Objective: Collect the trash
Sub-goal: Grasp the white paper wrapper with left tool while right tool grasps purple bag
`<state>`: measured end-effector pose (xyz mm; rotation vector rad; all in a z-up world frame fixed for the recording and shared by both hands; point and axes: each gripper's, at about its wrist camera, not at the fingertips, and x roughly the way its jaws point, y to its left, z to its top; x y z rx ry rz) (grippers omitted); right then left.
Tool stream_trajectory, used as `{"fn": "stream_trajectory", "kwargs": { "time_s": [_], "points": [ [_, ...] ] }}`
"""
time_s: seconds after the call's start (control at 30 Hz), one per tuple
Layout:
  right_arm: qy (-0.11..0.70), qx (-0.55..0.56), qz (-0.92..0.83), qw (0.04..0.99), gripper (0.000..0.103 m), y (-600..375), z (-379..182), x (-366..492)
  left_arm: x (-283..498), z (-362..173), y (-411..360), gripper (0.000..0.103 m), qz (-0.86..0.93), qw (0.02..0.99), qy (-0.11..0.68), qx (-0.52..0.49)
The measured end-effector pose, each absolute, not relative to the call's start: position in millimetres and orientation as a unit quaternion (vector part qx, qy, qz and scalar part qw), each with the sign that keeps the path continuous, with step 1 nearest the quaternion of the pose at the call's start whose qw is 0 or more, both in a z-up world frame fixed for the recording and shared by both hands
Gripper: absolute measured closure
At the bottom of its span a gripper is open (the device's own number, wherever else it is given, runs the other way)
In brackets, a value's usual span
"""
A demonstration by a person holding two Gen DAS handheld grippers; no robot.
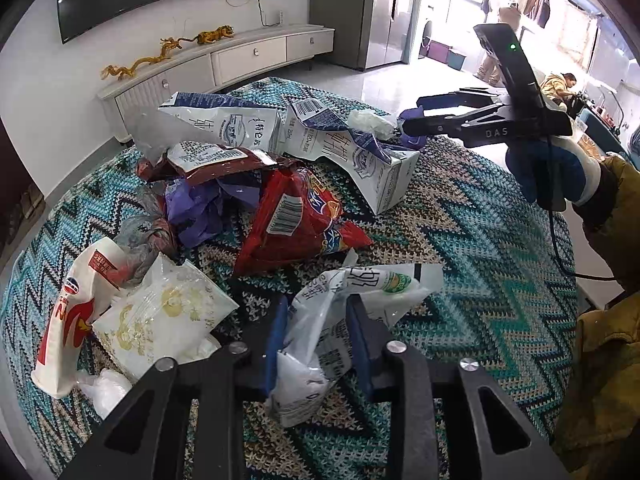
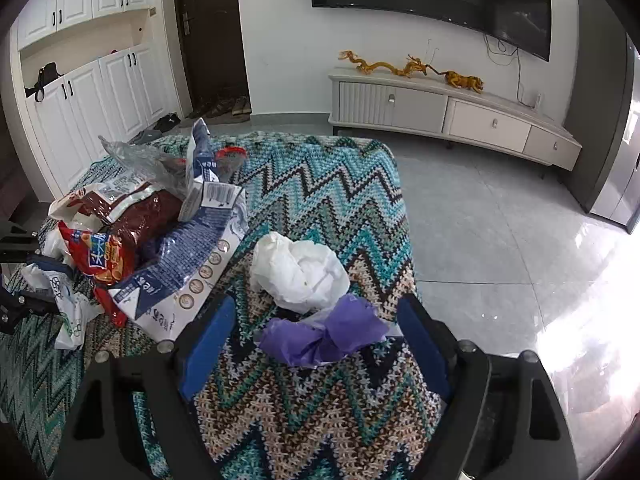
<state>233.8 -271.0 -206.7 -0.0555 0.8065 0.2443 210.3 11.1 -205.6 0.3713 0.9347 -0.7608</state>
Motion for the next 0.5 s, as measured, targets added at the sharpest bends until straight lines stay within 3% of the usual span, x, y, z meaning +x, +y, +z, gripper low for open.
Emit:
{"fn": "stream_trajectory", "kwargs": {
  "time_s": [0.07, 0.33, 0.5],
  "points": [
    [0.399, -0.024, 0.114, 0.910, 0.022, -272.8, -213.8, 236.1, 208.1, -205.3, 10.8, 0.080, -0.350, 0.811, 0.435, 0.175],
    [0.413, -0.015, 0.124, 0.902, 0.054, -273.6, -225.6, 233.1, 185.2, -197.5, 15.9, 0.084, -0.336, 0.827, 0.427, 0.143],
    [0.411, -0.019, 0.130, 0.902, 0.062, -271.6, -221.9, 217.3, 170.1, -188.7, 22.9, 0.085, -0.325, 0.841, 0.416, 0.114]
  ]
}}
